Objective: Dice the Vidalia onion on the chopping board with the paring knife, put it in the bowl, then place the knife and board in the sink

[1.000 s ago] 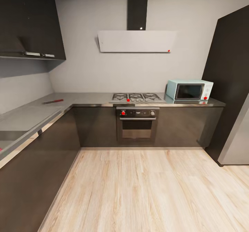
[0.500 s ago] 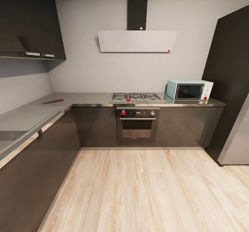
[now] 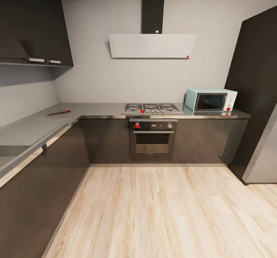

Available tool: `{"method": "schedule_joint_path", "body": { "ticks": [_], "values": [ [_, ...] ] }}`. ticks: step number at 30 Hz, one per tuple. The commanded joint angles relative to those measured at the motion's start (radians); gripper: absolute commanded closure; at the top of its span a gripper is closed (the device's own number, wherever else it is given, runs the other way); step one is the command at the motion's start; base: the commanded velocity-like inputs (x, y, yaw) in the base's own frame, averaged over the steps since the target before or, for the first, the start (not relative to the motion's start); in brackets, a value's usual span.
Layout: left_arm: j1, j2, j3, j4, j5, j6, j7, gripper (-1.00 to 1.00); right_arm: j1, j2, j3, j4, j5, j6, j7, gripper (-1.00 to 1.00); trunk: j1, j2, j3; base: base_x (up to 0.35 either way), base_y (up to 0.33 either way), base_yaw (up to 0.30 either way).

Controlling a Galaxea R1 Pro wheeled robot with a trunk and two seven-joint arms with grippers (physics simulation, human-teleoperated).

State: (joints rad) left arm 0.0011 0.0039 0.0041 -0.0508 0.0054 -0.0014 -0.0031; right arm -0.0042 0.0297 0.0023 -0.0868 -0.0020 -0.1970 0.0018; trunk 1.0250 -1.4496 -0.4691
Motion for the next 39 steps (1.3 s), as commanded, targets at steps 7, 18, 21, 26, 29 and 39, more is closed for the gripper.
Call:
{"method": "schedule_joint_path", "body": {
  "ticks": [7, 18, 21, 26, 29, 39],
  "values": [
    [-0.001, 0.002, 0.0, -0.097, 0.001, 0.0, 0.0, -1.0, 0.0, -0.008, 0.002, -0.011, 0.005, -0.009, -0.002, -1.0, 0.0, 0.0, -0.001, 0.0, 0.0, 0.0],
    [-0.001, 0.001, 0.0, -0.215, 0.001, -0.061, 0.0, -1.0, 0.0, -0.009, -0.001, -0.142, 0.005, -0.076, -0.004, -1.0, 0.0, 0.0, -0.001, 0.0, 0.0, 0.0],
    [-0.001, 0.0, 0.001, -0.226, 0.001, -0.113, 0.0, -1.0, 0.0, -0.01, -0.001, -0.188, 0.005, -0.077, -0.004, -1.0, 0.0, 0.0, -0.001, 0.0, 0.0, 0.0],
    [-0.001, -0.002, 0.001, -0.234, 0.001, -0.187, 0.0, -1.0, 0.0, -0.01, -0.001, -0.273, 0.005, -0.076, -0.005, -1.0, 0.0, 0.0, -0.001, 0.0, 0.0, 0.0],
    [-0.002, -0.002, 0.001, -0.247, 0.001, -0.201, 0.0, -1.0, 0.0, -0.01, -0.001, -0.315, 0.005, -0.076, -0.005, -1.0, 0.0, 0.0, -0.001, 0.0, 0.0, 0.0],
    [-0.004, -0.004, 0.0, -0.367, 0.0, -0.207, -0.001, -1.0, 0.0, -0.023, -0.003, -0.472, 0.005, -0.076, -0.042, -1.0, 0.0, 0.0, -0.001, 0.0, 0.0, 0.0]
  ]
}}
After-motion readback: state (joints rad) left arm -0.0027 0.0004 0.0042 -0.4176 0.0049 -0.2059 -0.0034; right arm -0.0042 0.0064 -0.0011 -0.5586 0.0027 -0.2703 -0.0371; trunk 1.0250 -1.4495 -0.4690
